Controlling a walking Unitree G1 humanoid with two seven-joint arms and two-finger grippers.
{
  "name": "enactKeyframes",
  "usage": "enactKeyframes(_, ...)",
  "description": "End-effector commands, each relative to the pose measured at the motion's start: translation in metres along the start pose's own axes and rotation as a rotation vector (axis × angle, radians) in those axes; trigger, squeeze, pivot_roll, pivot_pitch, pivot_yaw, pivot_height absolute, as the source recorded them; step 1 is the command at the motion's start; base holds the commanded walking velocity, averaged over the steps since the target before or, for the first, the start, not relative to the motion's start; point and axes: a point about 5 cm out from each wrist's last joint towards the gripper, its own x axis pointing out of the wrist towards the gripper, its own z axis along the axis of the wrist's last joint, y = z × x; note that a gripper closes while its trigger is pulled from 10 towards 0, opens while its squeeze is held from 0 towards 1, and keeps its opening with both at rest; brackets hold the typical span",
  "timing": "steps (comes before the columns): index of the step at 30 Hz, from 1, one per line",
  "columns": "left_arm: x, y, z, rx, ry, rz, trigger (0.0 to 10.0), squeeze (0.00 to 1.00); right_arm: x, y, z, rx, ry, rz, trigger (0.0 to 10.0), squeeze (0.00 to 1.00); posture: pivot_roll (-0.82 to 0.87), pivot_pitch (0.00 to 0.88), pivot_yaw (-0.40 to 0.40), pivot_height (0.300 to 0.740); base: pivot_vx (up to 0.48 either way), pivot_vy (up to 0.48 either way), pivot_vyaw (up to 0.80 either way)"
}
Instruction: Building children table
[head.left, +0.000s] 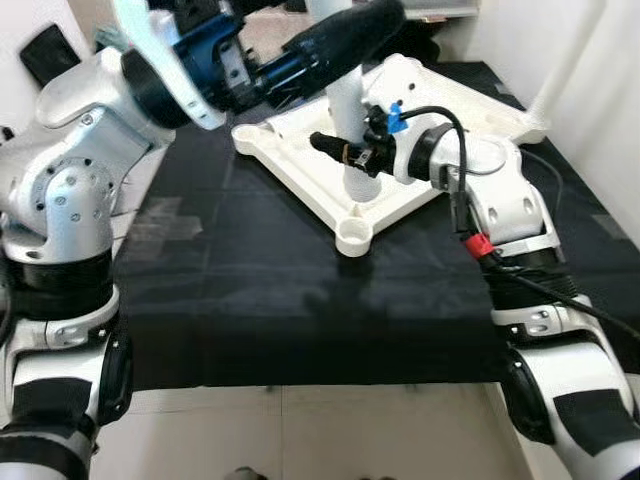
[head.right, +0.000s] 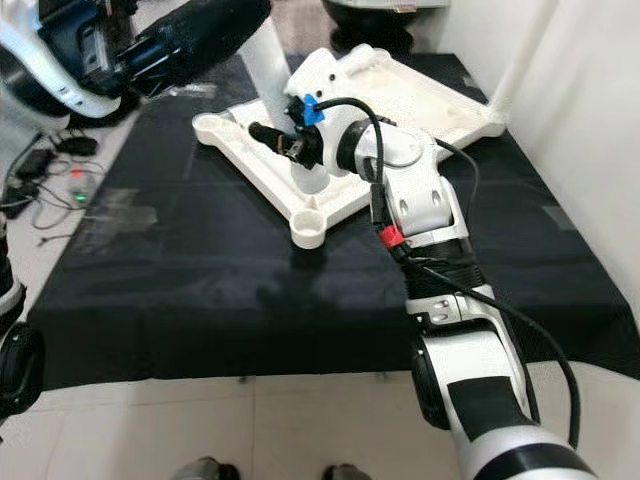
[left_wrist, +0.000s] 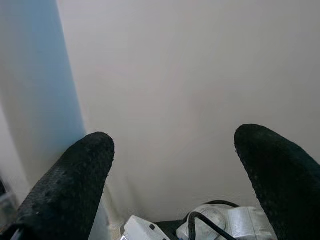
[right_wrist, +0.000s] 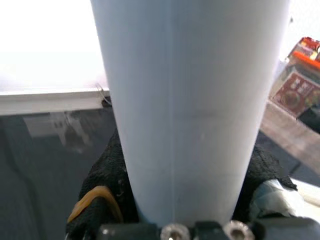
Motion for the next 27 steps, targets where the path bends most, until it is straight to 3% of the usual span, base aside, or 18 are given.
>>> enactKeyframes(1,0.003,0.005,-0.004,0.015,0.021,0.047,10.0,1.00,0.001,0.008,0.008,-0.037,-0.050,0.048,10.0,0.00,0.03,0.000,-0.005,0.740,0.000,0.000,0.00)
enactKeyframes(3,0.007,0.005,-0.005,0.026,0.018,0.052,10.0,1.00,-0.001,0.008,0.007,-0.028,-0.044,0.047,10.0,0.00,0.03,0.000,-0.002,0.740,0.000,0.000,0.00)
enactKeyframes(4,0.010,0.004,-0.007,0.038,0.026,0.037,10.0,0.65,-0.003,0.005,0.003,-0.009,-0.017,0.014,10.0,0.00,0.03,0.000,-0.003,0.740,0.000,0.000,0.00)
enactKeyframes(6,0.011,0.002,-0.008,0.045,0.032,0.024,10.0,0.65,-0.004,0.003,-0.001,0.003,0.002,-0.011,10.0,0.00,0.03,0.000,-0.003,0.740,0.000,0.000,0.00)
enactKeyframes(7,0.012,-0.001,-0.010,0.045,0.035,0.013,10.0,0.00,-0.006,-0.005,-0.006,0.034,0.036,-0.076,10.0,0.00,0.03,0.000,-0.003,0.740,0.000,0.000,0.00)
enactKeyframes(12,0.012,-0.005,-0.014,0.053,0.045,0.015,10.0,0.00,-0.007,-0.017,-0.013,0.086,0.073,-0.191,10.0,0.00,0.02,0.000,0.001,0.740,0.000,0.000,0.00)
enactKeyframes(13,0.010,-0.006,-0.017,0.063,0.056,0.046,10.0,0.00,-0.009,-0.023,-0.016,0.123,0.081,-0.264,10.0,0.00,0.02,0.000,0.001,0.740,0.000,0.000,0.00)
enactKeyframes(17,0.009,-0.005,-0.019,0.074,0.063,0.067,10.0,0.00,-0.010,-0.027,-0.017,0.145,0.082,-0.307,10.0,0.00,0.02,0.000,0.001,0.740,0.000,0.000,0.00)
enactKeyframes(18,0.005,-0.003,-0.023,0.087,0.060,0.121,10.0,0.00,-0.012,-0.030,-0.018,0.170,0.079,-0.349,10.0,0.00,0.03,0.000,-0.003,0.740,0.000,0.000,0.00)
enactKeyframes(19,0.005,-0.003,-0.023,0.087,0.060,0.121,10.0,0.00,-0.012,-0.030,-0.018,0.170,0.079,-0.349,10.0,0.00,0.03,0.000,-0.003,0.740,0.000,0.000,0.00)
enactKeyframes(21,0.000,0.001,-0.026,0.132,0.042,0.223,10.0,0.00,-0.014,-0.033,-0.020,0.200,0.064,-0.391,10.0,0.00,0.03,0.000,-0.004,0.740,0.000,0.000,0.00)
enactKeyframes(26,-0.002,0.005,-0.026,0.147,0.029,0.274,10.0,0.00,-0.014,-0.032,-0.019,0.204,0.043,-0.392,10.0,0.00,0.03,0.000,-0.007,0.740,0.000,0.000,0.00)
enactKeyframes(27,-0.003,0.013,-0.023,0.156,0.006,0.326,10.0,0.00,-0.013,-0.028,-0.015,0.185,0.003,-0.361,10.0,0.00,0.03,0.000,-0.011,0.740,0.000,0.000,0.00)
